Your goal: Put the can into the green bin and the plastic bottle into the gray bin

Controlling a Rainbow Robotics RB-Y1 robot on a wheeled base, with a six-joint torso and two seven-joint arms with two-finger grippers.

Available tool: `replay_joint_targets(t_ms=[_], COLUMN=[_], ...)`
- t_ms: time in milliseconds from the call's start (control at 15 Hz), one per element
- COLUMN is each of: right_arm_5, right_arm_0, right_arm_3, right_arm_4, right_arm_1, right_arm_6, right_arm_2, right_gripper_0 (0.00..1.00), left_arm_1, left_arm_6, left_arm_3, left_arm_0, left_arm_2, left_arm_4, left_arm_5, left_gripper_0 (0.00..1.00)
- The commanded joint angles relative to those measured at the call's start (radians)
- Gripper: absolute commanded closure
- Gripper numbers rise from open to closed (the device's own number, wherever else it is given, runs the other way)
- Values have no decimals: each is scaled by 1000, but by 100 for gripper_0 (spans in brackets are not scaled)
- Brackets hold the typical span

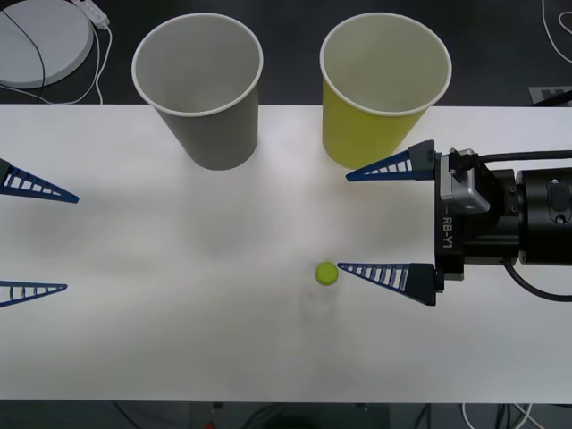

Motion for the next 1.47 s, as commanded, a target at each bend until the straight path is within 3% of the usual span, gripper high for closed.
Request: replay_joint_targets(t_ms=[67, 267, 400, 600, 1000, 1467], right_arm_5=[23, 12, -69, -195, -368, -485], right_arm_0=[23, 71, 97, 97, 98, 101], right_arm_3=[-6, 11, 48, 165, 372, 620], right_arm_4=[-1, -29, -73, -211, -387, -458], right_arm_1=[-15, -26, -27, -35, -84, -101], right_arm_6=[28, 56, 86, 253, 548, 770], right_arm_2=[0, -48, -112, -140, -152, -152], right_gripper_0=[0, 0, 0, 0, 0, 0], left_arm_1=[0, 0, 0, 0, 0, 0], left_arm_6=[0, 0, 0, 0, 0, 0], left_arm_3=[0, 0, 0, 0, 0, 0], left_arm_0=[0, 0, 0, 0, 0, 0], left_arm_2=[0, 0, 0, 0, 0, 0], left_arm_4=[0, 0, 0, 0, 0, 0], left_arm_5=[0, 0, 0, 0, 0, 0], left_gripper_0=[0, 0, 0, 0, 0, 0])
